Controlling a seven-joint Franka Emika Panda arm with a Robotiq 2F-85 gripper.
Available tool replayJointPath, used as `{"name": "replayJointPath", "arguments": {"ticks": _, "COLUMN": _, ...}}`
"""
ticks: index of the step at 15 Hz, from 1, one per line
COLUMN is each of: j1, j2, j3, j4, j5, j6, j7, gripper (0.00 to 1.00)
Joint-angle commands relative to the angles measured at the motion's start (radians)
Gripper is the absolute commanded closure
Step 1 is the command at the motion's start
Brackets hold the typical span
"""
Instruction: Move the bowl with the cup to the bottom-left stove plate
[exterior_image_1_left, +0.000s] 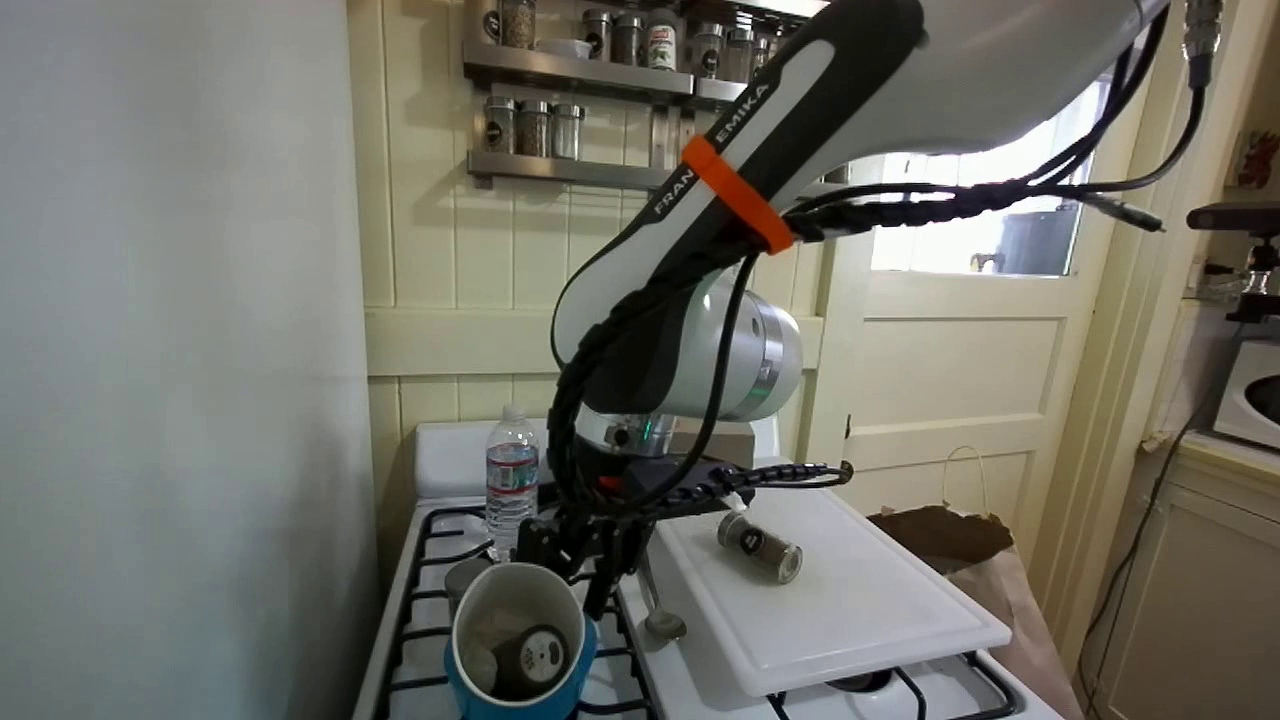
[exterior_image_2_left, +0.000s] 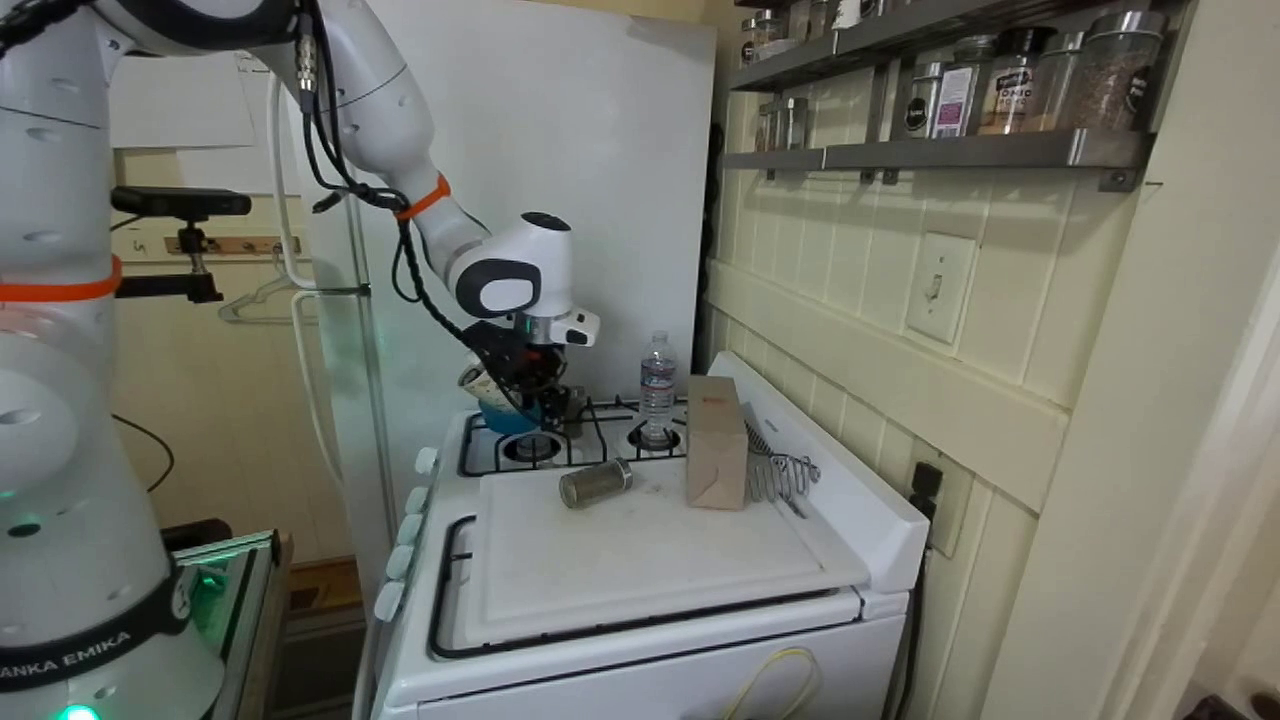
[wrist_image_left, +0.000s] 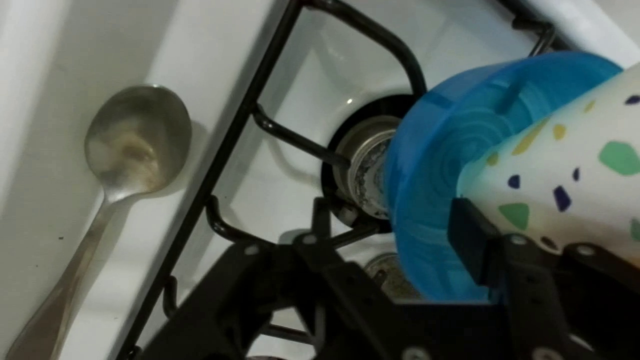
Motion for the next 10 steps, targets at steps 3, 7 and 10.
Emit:
{"name": "replayJointPath", "arguments": {"ticks": 3, "j1": -0.030, "j2": -0.114, "j3": 0.000, "j4": -0.022, "j5": -0.016, "j6": -0.086, "j7": 0.019, "gripper": 0.00}}
{"name": "replayJointPath", "arguments": {"ticks": 7, "j1": -0.055, "j2": -0.237, "j3": -0.053, "j4": -0.091, "j5": -0.074, "j6": -0.043, "j7": 0.071, "gripper": 0.00}}
{"name": "replayJointPath", "arguments": {"ticks": 10, "j1": -0.054, "j2": -0.209, "j3": -0.069, "j4": -0.052, "j5": -0.058, "j6": -0.047, "j7": 0.044, "gripper": 0.00}}
